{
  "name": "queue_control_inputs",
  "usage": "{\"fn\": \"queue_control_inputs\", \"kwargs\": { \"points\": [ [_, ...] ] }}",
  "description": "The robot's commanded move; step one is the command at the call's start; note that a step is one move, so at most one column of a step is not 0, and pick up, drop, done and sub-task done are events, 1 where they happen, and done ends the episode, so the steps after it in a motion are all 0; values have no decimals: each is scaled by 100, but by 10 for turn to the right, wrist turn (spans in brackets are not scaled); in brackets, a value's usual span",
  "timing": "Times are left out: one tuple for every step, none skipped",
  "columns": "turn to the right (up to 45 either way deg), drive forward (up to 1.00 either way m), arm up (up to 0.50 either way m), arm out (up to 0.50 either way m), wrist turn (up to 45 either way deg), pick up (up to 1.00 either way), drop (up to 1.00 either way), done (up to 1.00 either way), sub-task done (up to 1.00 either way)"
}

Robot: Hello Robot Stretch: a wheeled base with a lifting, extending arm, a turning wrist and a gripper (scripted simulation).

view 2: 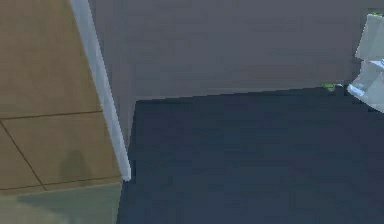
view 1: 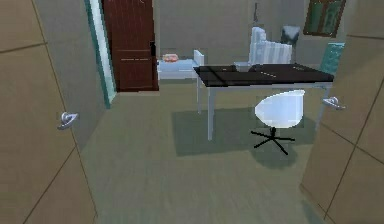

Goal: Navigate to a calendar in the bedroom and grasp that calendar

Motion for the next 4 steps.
{"fn": "queue_control_inputs", "kwargs": {
  "points": [
    [0,100,0,0,0,0,0,0,0],
    [-60,0,0,0,0,0,0,0,0],
    [0,60,0,0,0,0,0,0,0],
    [-450,0,0,0,0,0,0,0,0]
  ]
}}
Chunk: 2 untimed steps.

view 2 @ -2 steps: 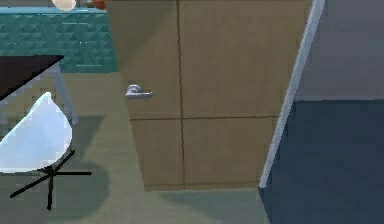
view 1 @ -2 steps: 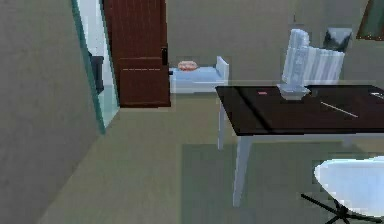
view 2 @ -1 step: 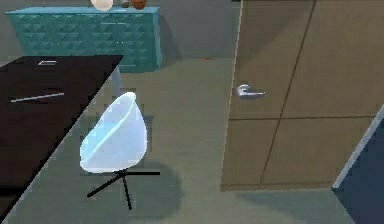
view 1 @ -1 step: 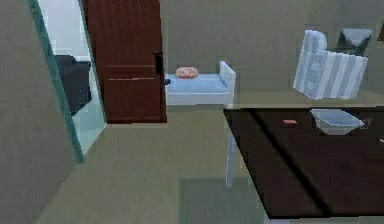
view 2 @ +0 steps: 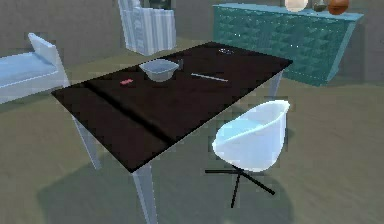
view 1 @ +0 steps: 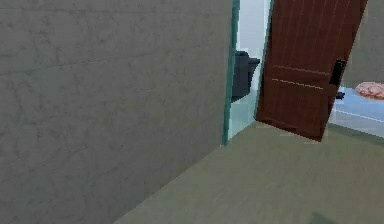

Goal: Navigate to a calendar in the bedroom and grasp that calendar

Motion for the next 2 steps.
{"fn": "queue_control_inputs", "kwargs": {
  "points": [
    [0,40,0,0,0,0,0,0,0],
    [270,0,0,0,0,0,0,0,0]
  ]
}}
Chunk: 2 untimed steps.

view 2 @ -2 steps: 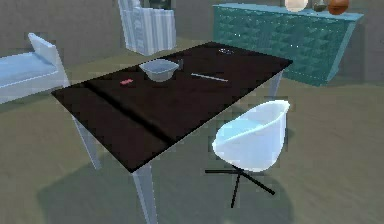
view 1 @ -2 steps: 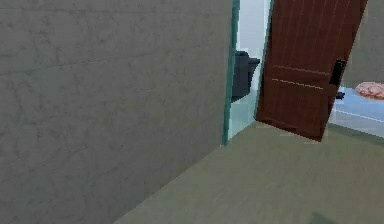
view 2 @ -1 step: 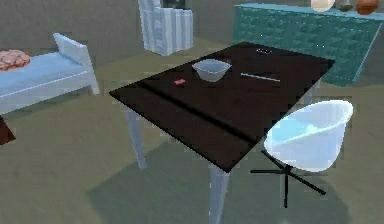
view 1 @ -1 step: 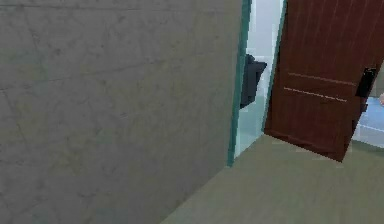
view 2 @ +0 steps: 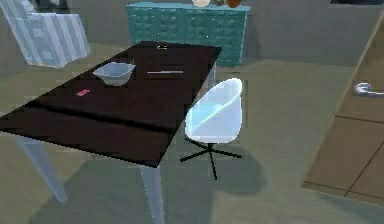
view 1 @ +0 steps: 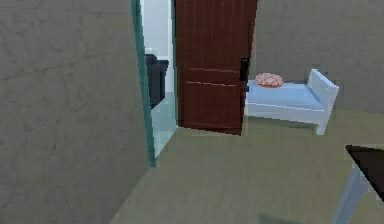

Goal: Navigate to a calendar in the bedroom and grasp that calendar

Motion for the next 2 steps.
{"fn": "queue_control_inputs", "kwargs": {
  "points": [
    [0,100,0,0,0,0,0,0,0],
    [30,0,0,0,0,0,0,0,0]
  ]
}}
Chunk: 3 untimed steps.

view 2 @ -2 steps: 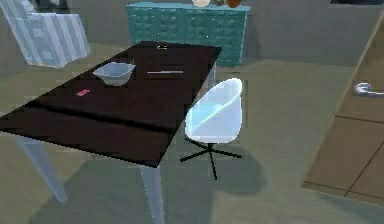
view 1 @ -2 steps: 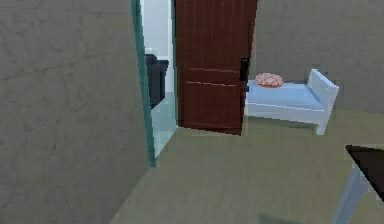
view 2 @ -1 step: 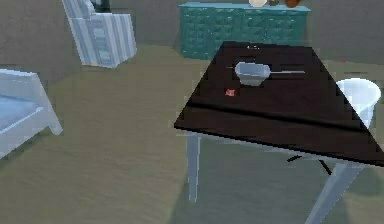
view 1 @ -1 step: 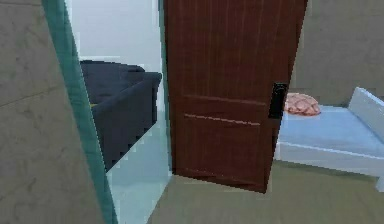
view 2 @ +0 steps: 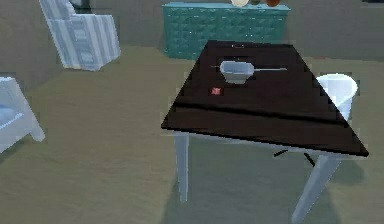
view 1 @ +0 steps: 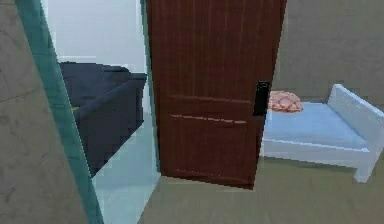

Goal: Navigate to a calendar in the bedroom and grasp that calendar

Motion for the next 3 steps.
{"fn": "queue_control_inputs", "kwargs": {
  "points": [
    [0,100,0,0,0,0,0,0,0],
    [-450,0,0,0,0,0,0,0,0],
    [-300,0,0,0,0,0,0,0,0]
  ]
}}
